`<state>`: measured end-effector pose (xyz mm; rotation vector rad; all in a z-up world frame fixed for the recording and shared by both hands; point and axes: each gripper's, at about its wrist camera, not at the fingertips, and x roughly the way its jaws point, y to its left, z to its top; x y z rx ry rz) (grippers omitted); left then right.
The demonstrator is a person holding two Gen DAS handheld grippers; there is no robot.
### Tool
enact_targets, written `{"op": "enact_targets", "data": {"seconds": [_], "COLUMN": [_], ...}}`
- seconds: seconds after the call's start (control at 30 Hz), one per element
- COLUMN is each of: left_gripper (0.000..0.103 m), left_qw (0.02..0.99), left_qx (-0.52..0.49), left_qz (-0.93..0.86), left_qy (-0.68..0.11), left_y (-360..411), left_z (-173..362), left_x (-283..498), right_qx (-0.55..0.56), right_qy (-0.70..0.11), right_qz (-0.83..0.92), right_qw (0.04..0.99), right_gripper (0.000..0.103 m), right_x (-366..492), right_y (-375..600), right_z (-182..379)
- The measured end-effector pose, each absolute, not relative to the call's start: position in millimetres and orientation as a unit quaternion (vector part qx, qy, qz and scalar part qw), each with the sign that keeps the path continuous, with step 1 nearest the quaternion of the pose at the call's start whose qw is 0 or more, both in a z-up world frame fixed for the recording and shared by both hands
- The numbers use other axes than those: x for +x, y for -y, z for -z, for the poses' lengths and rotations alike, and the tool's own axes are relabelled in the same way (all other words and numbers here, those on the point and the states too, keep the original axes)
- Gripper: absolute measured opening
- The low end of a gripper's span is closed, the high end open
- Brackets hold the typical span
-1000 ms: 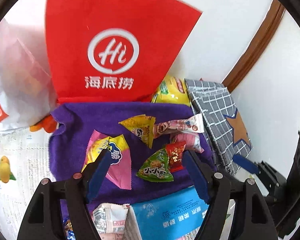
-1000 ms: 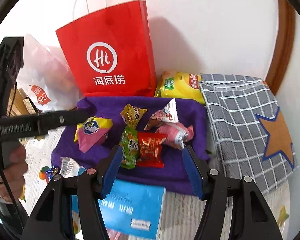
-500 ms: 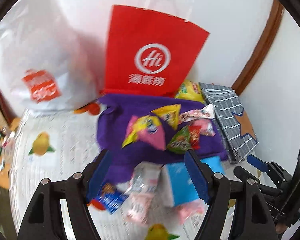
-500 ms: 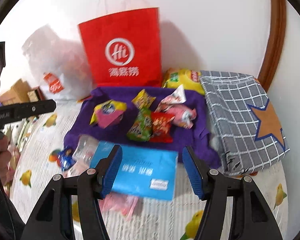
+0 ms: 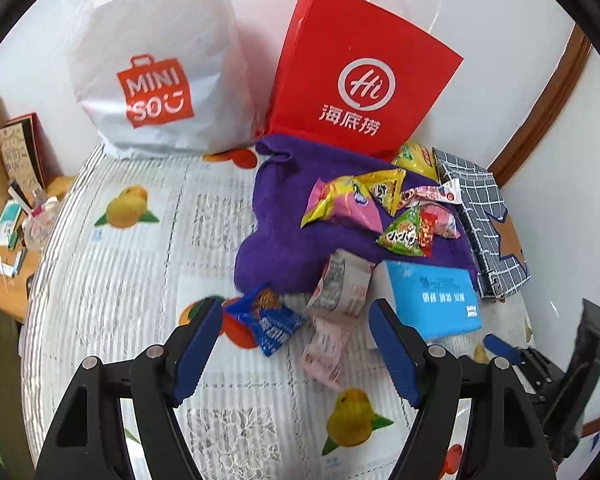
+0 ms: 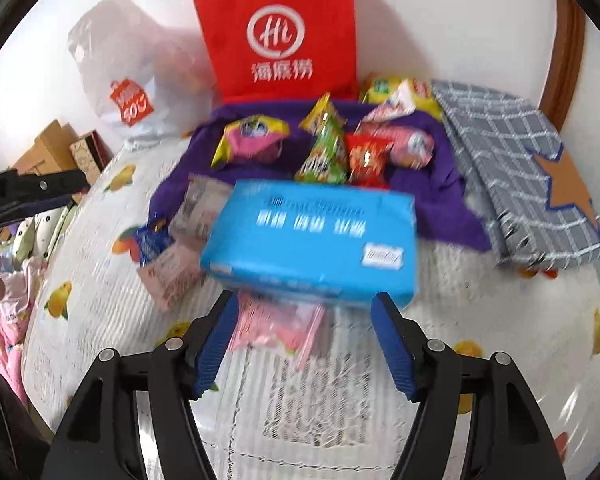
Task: Organize snacks
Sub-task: 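Withdraw both open tools from the towel toward the snack pile, then grasp the pink candy packet with the right tool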
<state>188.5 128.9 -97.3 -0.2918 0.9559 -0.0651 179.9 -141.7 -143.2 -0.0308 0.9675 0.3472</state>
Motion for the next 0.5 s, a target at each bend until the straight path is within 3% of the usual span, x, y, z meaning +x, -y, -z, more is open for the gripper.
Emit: {"op": "enact_targets", "data": {"seconds": [0.5], "left_gripper": [0.074], "left_qw": [0.865], "left_qx": [-0.150], "left_qz": [0.044], "left_qy": [-0.477], "left_y": [-135.6], "left_z": [135.0], "left_x": [174.4], "right_qx": [0.031], "right_qy": [-0.525], "right_qz": [-0.151], "right_qw": [0.837], "right_gripper": [0.070], "right_x": [199.0], "right_y": [121.3], "right_z": [204.2]}}
